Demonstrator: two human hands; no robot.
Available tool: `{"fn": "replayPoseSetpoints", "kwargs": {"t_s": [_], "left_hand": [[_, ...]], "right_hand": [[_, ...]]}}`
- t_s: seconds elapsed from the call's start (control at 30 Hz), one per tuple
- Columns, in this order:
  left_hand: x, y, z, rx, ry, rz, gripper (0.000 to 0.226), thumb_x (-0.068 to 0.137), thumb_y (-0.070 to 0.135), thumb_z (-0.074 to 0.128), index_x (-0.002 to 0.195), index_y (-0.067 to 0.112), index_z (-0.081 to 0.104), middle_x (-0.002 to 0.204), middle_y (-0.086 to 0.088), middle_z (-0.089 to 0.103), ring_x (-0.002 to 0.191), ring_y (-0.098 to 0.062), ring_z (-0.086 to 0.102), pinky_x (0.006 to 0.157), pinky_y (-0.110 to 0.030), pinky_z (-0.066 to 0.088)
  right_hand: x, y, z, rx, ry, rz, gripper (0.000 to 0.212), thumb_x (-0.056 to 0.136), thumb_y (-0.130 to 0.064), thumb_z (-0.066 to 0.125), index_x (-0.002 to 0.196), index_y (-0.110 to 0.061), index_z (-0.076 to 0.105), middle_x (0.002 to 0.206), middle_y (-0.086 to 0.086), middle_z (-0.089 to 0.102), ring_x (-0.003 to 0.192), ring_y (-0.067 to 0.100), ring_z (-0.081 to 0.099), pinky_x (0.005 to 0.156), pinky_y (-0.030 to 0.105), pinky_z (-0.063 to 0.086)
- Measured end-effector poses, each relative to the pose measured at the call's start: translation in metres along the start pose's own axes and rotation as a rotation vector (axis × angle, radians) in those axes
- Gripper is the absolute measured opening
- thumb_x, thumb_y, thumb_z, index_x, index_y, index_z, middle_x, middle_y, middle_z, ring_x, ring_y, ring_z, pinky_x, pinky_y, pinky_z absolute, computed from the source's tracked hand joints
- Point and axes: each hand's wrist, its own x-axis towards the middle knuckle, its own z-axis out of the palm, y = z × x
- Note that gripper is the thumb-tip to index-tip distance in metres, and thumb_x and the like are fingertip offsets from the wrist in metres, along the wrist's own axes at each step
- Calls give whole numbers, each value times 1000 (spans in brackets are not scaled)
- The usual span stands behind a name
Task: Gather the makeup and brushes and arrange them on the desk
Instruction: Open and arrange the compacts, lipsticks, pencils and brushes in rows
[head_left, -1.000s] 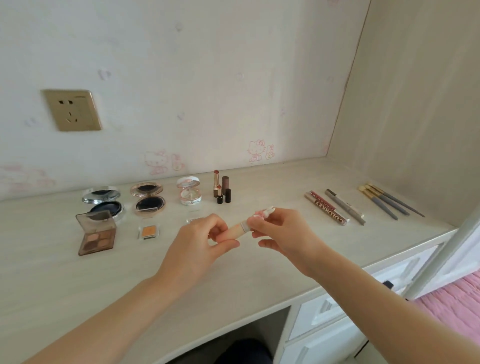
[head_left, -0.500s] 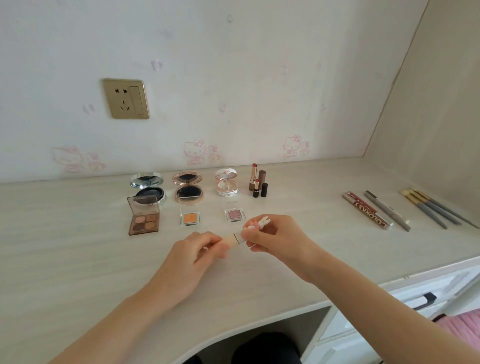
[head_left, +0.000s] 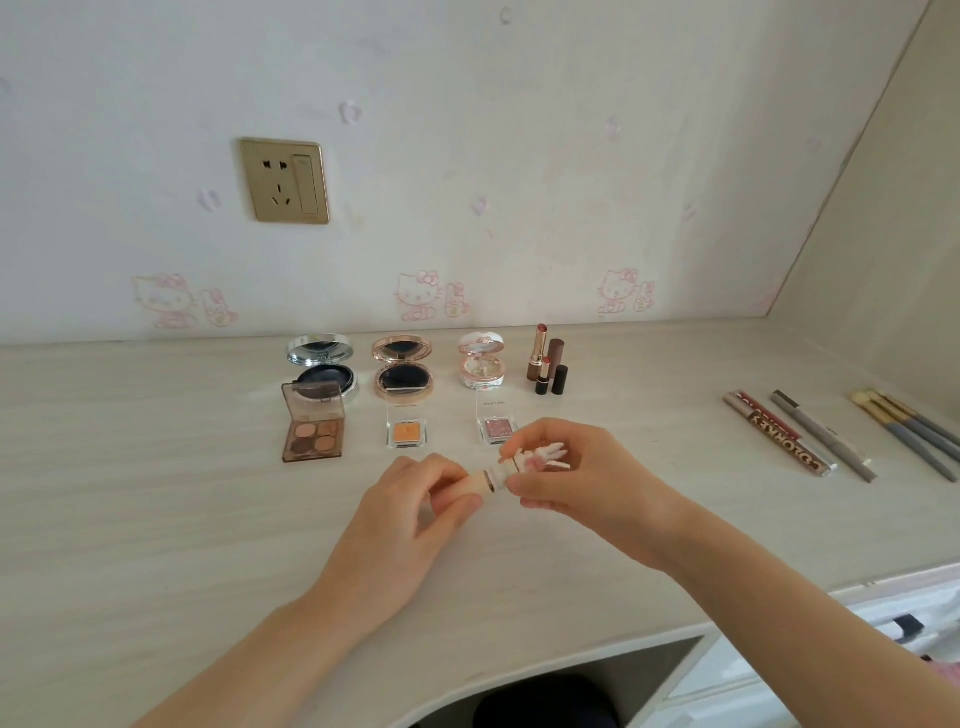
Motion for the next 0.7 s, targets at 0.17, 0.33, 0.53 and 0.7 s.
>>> {"fn": "replayPoseSetpoints", "kwargs": {"t_s": [0.17, 0.33, 0.53, 0.7], "left_hand": [[1, 1, 0, 7, 27, 11, 11, 85, 40, 63, 95, 36, 61, 97, 24, 55, 92, -7, 55, 78, -17, 40], [1, -1, 1, 16, 34, 22, 14, 88, 45, 60, 95, 34, 62, 96, 21, 56, 93, -6, 53, 79, -14, 39], [1, 1, 1, -20, 30, -23, 13, 87, 37, 63, 92, 46, 57, 87, 15, 59, 91, -6, 55, 76, -17, 41], [0, -1, 0, -35, 36, -29, 13, 87, 38, 62, 95, 47, 57, 88, 13, 62, 89, -5, 58, 78, -21, 44]], "right_hand": [[2, -9, -2, -40, -7, 98, 29, 85, -36, 67, 102, -13, 66, 99, 9, 69, 81, 18, 70, 70, 27, 55], [4, -9, -1, -292, -17, 37, 23, 91, -30, 59, 89, -8, 67, 74, 5, 69, 61, 11, 62, 60, 28, 49], [5, -13, -8, -326, -81, -55, 17, 81, -16, 71, 95, -24, 65, 90, -2, 66, 72, 7, 63, 65, 24, 54], [6, -17, -3, -392, -5, 21, 34, 92, -45, 54, 91, -12, 64, 82, -2, 71, 66, 12, 67, 59, 26, 49]]}}
